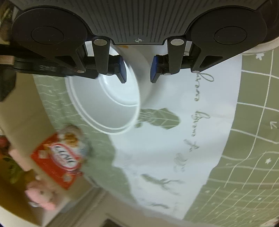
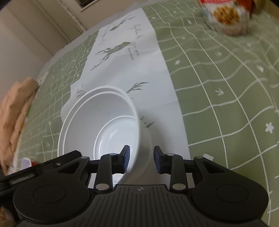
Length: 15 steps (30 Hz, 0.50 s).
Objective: Organize plates and bowls
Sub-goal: 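Lower the white paper bowl into the blue bowl and open the right gripper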
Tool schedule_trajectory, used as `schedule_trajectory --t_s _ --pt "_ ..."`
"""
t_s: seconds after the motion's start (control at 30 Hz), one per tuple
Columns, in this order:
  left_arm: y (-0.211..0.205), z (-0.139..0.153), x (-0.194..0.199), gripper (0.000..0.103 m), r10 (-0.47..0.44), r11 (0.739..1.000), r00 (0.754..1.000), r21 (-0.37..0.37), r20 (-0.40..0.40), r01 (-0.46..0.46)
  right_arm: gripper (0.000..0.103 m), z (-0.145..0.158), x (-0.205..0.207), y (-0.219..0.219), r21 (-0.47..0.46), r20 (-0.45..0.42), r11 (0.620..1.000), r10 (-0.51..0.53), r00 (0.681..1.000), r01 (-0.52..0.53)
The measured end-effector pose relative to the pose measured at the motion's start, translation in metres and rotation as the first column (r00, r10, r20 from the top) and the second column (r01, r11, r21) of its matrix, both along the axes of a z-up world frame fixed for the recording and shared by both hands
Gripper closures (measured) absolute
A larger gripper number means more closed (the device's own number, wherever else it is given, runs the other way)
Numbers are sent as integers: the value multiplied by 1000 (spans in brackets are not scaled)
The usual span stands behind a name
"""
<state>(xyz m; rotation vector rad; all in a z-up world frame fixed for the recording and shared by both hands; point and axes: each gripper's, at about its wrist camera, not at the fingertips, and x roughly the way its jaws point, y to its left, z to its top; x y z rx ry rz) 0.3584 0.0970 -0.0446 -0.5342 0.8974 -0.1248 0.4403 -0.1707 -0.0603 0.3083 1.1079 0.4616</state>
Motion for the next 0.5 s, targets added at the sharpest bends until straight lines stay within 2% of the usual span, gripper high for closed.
schedule_trajectory --t_s 0.1,0.17,0.23,0.27,0.4,0.5 --pt "-2 -7 6 69 14 1000 999 -16 -35 -15 73 -15 11 -5 68 -92 998 8 996 -2" --pt "-7 -6 8 68 15 1000 999 0 -32 -15 70 -21 14 -4 99 -137 995 17 990 -4" --pt "-11 3 3 68 18 1000 1000 5 -5 -18 70 -14 9 -5 104 -101 995 3 995 8" --pt "-13 10 -3 68 18 1000 1000 1 19 -18 70 -5 3 -6 104 -53 995 -3 999 8" --pt "-17 54 -31 69 16 1000 993 12 117 -18 70 35 -29 -14 125 78 992 9 997 -19" --pt "-26 87 -58 68 12 1000 988 22 155 -15 70 64 -54 -24 145 110 989 26 994 -42"
